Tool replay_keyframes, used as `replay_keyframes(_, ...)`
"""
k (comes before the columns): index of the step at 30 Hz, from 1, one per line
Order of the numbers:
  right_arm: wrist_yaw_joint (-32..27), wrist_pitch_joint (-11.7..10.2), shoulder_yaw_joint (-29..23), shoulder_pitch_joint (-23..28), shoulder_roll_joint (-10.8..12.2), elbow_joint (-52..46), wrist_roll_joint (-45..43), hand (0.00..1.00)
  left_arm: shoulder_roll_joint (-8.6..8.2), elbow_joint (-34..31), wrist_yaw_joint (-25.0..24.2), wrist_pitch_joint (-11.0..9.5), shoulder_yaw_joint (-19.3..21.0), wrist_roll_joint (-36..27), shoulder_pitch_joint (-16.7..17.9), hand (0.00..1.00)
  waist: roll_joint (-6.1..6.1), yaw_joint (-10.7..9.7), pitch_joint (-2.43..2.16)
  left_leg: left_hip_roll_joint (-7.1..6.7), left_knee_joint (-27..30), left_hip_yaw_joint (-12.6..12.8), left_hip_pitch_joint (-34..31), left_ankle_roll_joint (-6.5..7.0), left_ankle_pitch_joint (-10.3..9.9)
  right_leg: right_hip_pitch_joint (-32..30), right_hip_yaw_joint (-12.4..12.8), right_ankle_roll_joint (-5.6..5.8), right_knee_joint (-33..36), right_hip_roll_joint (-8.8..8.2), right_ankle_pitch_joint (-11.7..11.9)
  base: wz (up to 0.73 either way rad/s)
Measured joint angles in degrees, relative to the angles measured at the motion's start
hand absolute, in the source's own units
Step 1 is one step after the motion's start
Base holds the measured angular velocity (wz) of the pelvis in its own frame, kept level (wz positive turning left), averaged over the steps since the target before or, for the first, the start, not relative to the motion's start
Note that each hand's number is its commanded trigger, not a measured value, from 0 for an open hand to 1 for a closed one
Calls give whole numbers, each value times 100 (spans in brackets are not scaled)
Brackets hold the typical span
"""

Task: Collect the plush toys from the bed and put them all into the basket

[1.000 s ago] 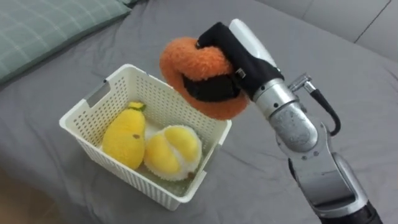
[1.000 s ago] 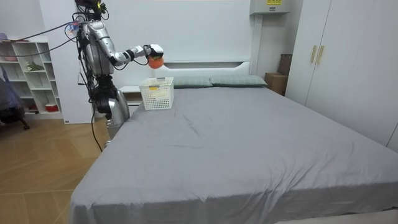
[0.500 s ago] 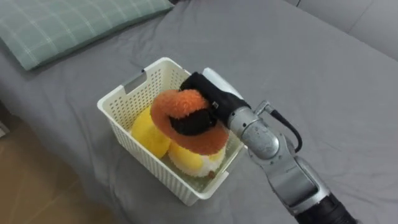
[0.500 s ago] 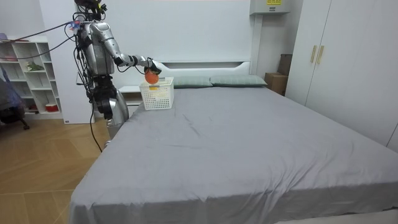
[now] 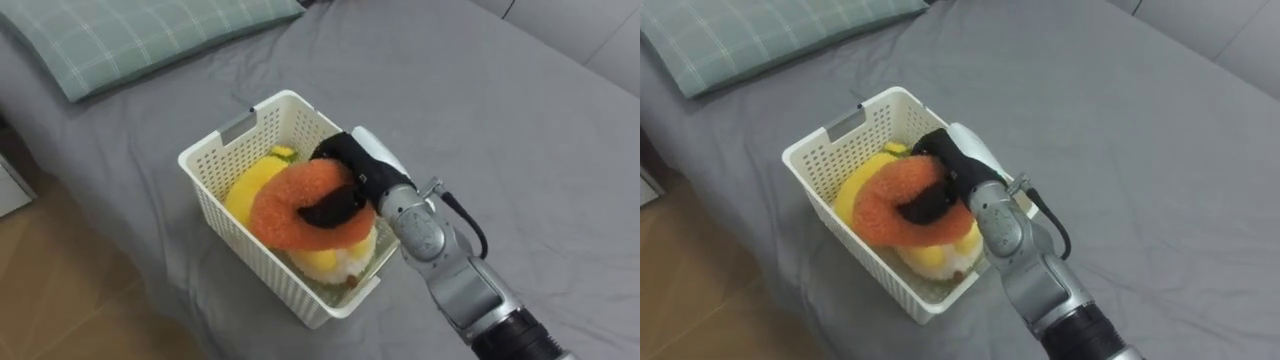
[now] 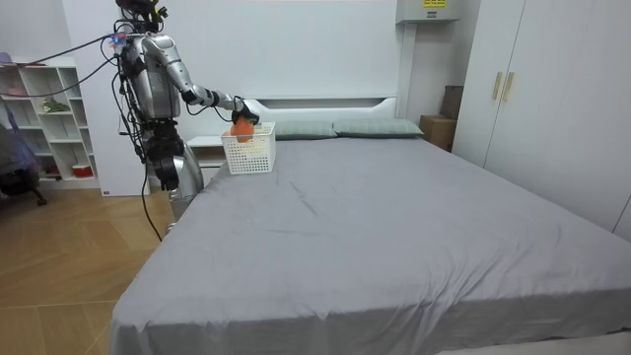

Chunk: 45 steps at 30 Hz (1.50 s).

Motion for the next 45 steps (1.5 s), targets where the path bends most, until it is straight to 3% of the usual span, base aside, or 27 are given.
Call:
replay_keyframes(11, -69, -137, -274, -1, -24, -19, 5, 0, -30, -44, -148, 4, -4, 68, 92, 0, 90, -229, 16, -14, 14, -24, -2, 1, 4, 7, 8, 2, 1, -2, -1, 1)
replay_keyframes(21, -64, -230, -327, 1, -34, -21, 335, 0, -68, -105, -140, -9, -69, 70, 57, 0, 237, -382, -21, -13, 15, -23, 9, 5, 7, 8, 16, 2, 3, -7, -1, 0)
replay_keyframes(29, -242, -372, -839, 18, -71, -50, 620, 0, -62, -80, -152, -8, -68, 101, 5, 0, 330, -454, -39, -9, -22, 29, 55, 14, 30, 12, 181, 4, 4, -8, -2, -3)
replay_keyframes(35, -332, -479, -1142, 126, -80, -149, 822, 0, -74, -125, -317, -9, 52, 107, -23, 0, 404, -666, -57, 5, -49, 109, 85, 17, 40, -1, 306, 5, 3, -8, -3, -6)
replay_keyframes(39, -380, -575, -1393, 204, -185, -159, 934, 0, -72, -139, -412, -24, 111, 107, -44, 0, 465, -865, -96, 14, -94, 154, 147, 20, 43, 25, 348, 5, 10, -9, -2, -8)
replay_keyframes(42, -444, -698, -1579, 367, -349, -161, 1021, 0, -72, -105, -500, -70, 145, 13, -3, 0, 486, -905, -91, 47, -112, 280, 248, 21, 43, 48, 461, 7, 16, -5, -1, -18)
replay_keyframes(45, -557, -738, -1845, 694, -371, -241, 1126, 0, -80, -112, -500, -99, 160, -125, 48, 0, 524, -1132, -90, 63, -136, 349, 273, 24, 38, 69, 469, 8, 10, -6, -1, -9)
